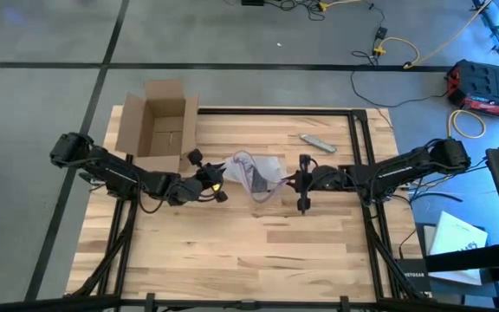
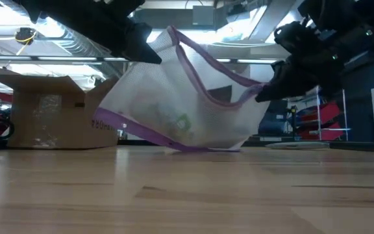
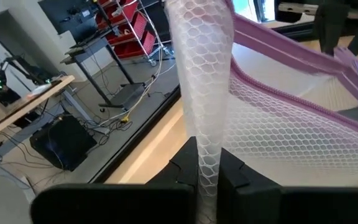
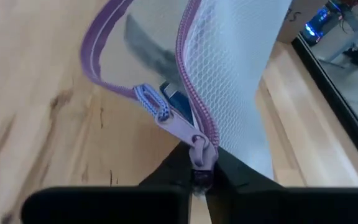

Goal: Unpack boxes
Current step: Close the zip bag

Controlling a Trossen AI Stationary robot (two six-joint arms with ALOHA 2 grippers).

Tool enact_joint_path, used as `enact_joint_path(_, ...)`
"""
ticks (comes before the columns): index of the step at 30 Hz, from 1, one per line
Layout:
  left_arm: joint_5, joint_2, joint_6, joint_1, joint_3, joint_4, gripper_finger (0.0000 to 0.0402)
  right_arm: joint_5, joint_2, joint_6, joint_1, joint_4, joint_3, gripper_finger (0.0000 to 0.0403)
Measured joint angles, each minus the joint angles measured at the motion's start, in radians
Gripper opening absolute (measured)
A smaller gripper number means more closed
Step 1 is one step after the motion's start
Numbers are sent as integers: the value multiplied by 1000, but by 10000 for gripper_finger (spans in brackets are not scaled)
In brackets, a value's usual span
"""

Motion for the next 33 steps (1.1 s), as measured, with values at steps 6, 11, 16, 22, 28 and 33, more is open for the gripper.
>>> enact_joint_path(6,-1,0,89,0,0,-1,37,34,-1,16,15,-89,99,4)
enact_joint_path(11,-47,-6,139,6,0,5,84,42,-2,55,21,-311,231,2)
enact_joint_path(16,-72,-61,140,24,0,9,129,118,-2,89,21,-531,369,2)
enact_joint_path(22,-56,-196,130,50,1,15,170,173,-2,106,18,-666,515,1)
enact_joint_path(28,162,-319,-37,78,9,11,221,173,-2,110,19,-670,536,0)
enact_joint_path(33,383,-231,-125,115,157,-145,260,174,3,140,19,-647,535,0)
